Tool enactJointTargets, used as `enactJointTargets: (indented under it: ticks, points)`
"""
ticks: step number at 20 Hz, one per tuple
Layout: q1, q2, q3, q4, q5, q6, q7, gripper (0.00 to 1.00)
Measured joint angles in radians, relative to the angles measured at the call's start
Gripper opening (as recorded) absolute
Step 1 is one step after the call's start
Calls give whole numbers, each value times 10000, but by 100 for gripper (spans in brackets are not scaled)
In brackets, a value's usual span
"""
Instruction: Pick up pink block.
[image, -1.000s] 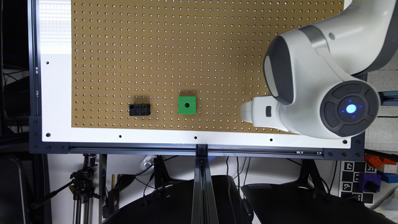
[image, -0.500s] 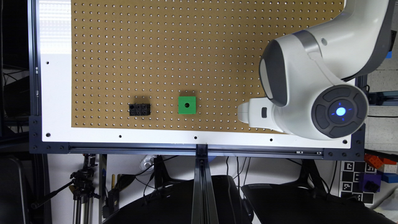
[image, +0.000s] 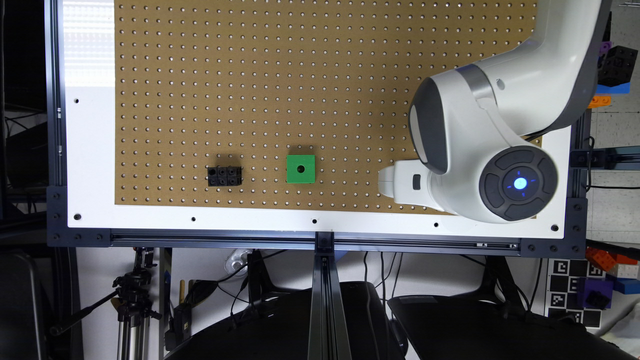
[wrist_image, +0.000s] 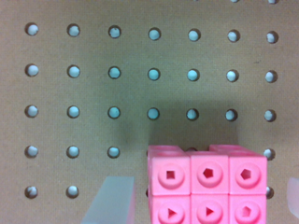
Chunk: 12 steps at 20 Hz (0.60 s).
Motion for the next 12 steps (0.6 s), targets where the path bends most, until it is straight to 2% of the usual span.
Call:
enactJointTargets:
  ticks: [9, 12]
  points:
    - [17, 54, 5, 44, 0, 0, 0, 100]
    - [19, 380, 6, 67, -4, 246, 0, 100]
